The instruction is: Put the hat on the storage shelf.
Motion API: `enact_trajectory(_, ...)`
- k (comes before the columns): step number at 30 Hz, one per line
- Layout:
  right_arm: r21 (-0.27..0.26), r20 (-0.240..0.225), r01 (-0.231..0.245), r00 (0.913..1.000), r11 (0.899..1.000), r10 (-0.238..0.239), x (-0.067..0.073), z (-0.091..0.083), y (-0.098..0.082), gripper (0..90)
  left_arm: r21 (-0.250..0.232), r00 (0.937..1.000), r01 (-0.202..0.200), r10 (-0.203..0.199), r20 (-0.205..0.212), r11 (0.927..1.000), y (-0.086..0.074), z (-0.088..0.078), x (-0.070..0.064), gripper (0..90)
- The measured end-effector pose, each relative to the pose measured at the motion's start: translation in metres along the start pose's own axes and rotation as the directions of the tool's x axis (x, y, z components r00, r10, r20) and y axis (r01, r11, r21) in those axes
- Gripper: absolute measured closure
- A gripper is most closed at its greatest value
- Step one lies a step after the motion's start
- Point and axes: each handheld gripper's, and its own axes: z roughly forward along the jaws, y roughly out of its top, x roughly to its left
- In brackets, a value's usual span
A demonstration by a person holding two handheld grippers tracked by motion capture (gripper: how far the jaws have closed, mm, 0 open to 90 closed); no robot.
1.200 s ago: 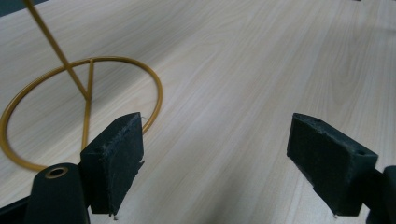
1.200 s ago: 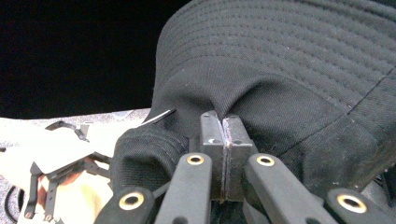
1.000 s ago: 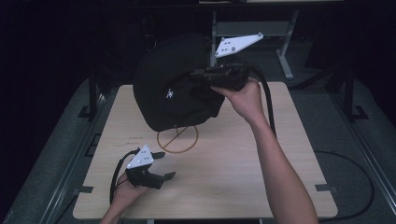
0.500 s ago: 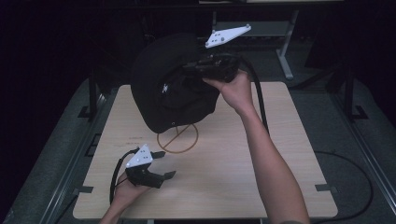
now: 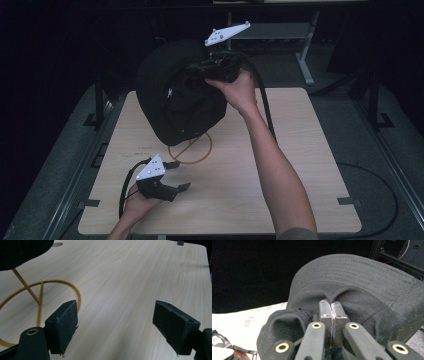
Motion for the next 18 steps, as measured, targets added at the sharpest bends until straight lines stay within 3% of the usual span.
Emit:
enact_trajectory(7, 0.022, -0.004, -0.020, 0.9998, 1.000, 0.020, -0.006, 0.019, 0.004, 89.4, -0.008, 1.0000, 0.001, -0.001, 0.009, 1.0000, -0.001, 0.000, 0.000, 19.6)
enact_trajectory(11, 0.072, 0.011, -0.017, 0.9998, 0.997, 0.016, -0.006, 0.043, 0.010, 87.9, -0.006, 0.9997, -0.011, 0.011, 0.023, 0.9999, -0.001, 0.001, 0.000, 19.6)
enact_trajectory(12, 0.087, 0.026, -0.022, 0.9995, 0.996, 0.020, -0.007, 0.052, 0.011, 82.3, -0.004, 0.9996, -0.014, 0.014, 0.025, 0.9999, -0.001, 0.001, 0.000, 19.6)
enact_trajectory(15, 0.038, 0.047, -0.071, 0.9965, 0.997, 0.070, -0.011, 0.062, 0.014, 64.0, 0.004, 0.9991, -0.022, 0.022, 0.036, 0.9998, -0.001, 0.001, -0.003, 19.6)
enact_trajectory(16, 0.049, 0.045, -0.089, 0.9952, 0.995, 0.087, -0.012, 0.066, 0.014, 62.0, 0.005, 0.9987, -0.034, 0.034, 0.037, 0.9994, -0.001, 0.001, -0.003, 19.7)
enact_trajectory(18, 0.082, 0.047, -0.076, 0.9963, 0.994, 0.072, -0.013, 0.068, 0.012, 60.7, 0.004, 0.9985, -0.039, 0.039, 0.040, 0.9992, 0.000, 0.000, -0.004, 19.7)
